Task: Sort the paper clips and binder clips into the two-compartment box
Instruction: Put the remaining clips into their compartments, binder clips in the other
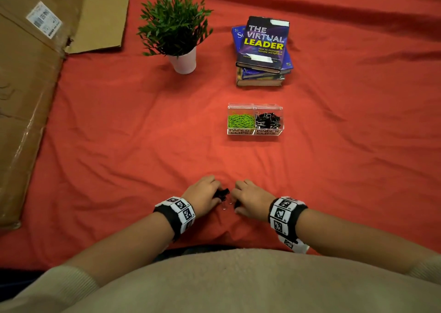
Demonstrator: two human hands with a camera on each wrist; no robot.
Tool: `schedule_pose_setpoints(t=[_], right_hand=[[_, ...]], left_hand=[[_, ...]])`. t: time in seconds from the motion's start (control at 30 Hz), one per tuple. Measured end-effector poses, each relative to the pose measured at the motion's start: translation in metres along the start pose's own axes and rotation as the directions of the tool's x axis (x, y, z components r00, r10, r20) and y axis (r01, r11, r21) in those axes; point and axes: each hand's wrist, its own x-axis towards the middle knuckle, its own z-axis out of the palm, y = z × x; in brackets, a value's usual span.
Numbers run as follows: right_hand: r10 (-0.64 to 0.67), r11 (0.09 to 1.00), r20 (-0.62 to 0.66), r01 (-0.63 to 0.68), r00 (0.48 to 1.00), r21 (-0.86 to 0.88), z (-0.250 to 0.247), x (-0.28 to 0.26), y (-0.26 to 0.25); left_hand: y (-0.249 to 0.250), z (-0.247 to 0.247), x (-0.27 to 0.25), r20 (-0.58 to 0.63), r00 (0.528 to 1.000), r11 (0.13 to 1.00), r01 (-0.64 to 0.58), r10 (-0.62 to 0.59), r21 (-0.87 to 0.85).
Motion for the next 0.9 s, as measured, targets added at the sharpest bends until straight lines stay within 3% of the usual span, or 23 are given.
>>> schedule_pose_setpoints(t=[0.23, 0.57, 0.7, 0.83, 0.9], right_hand=[[0.167, 0.96, -0.009, -0.161, 0.986, 0.23, -0.004, -0.003, 0.013], [0.254, 0.891, -0.111, -0.188, 0.961, 0.414, -0.001, -0.002, 0.025], [0.389, 0.758, -0.134, -0.233, 0.912, 0.609, -0.012, 0.002, 0.035], [0.442, 0.49, -0.038, -0.206, 0.896, 0.847, -0.02, 0.007, 0.044], [0.439, 0.375, 0.006, -0.19, 0.898, 0.907, -0.025, 0.01, 0.046]], left_hand=[[0.001, 0.0, -0.002, -0.051, 0.996, 0.994, 0.07, -0.075, -0.087], [0.002, -0.011, 0.0, -0.13, 0.988, 0.973, 0.054, -0.084, -0.224], [0.003, -0.014, 0.005, -0.114, 0.986, 0.948, 0.081, -0.121, -0.309], [0.007, -0.015, 0.007, -0.03, 0.988, 0.944, 0.138, -0.154, -0.299], [0.008, -0.013, 0.007, -0.001, 0.989, 0.968, 0.143, -0.146, -0.209]])
